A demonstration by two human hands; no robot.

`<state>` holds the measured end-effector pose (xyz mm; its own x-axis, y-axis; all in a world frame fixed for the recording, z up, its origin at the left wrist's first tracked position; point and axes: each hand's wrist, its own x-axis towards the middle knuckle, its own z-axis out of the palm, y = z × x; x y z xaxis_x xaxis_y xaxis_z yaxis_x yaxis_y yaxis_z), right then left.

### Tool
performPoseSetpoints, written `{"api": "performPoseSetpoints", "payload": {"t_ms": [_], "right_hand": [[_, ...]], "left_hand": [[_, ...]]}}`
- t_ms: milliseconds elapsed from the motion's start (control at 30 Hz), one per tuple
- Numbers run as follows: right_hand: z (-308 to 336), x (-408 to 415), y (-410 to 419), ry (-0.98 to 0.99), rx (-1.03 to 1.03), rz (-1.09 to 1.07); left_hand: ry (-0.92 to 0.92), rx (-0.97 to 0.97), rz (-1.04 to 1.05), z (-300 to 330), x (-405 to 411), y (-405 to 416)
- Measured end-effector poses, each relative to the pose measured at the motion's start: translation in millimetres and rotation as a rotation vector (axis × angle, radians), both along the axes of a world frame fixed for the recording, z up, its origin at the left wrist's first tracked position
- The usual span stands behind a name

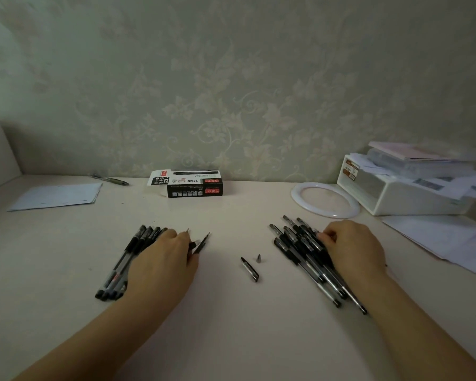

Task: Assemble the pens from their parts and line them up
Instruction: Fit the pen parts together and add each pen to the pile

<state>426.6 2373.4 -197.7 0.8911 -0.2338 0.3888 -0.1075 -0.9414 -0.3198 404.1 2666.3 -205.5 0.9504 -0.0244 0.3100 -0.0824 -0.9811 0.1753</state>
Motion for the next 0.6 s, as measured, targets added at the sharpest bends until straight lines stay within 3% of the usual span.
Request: {"api": "performPoseSetpoints", "payload": {"t_ms": [167, 300, 400, 500, 600], "right_hand": [[-1.2, 1.3, 4.0, 0.029, -0.036, -0.007], [2.7, -1.5, 14.1, -0.127, 0.032, 0.103], [7.7, -11.1, 44.4, -0.203, 0.389, 0.322], [6.6, -22.8, 81.5, 0.008, 0.801, 0.505], [1.2, -30.4, 99.4, 0.166, 0.989, 0.647]], "left_hand": [[-0.022, 0.109, 0.006, 1.3, 2.5, -1.7], [-0.032, 0.132, 0.003, 2.3, 4.5, -2.1], [-0.132, 0.057, -0.018, 9.4, 1.8, -4.5], [-0.324, -0.110, -0.226, 14.1, -6.1, -13.9], [-0.382, -0.179, -0.389, 12.6, -13.7, -24.6]]}}
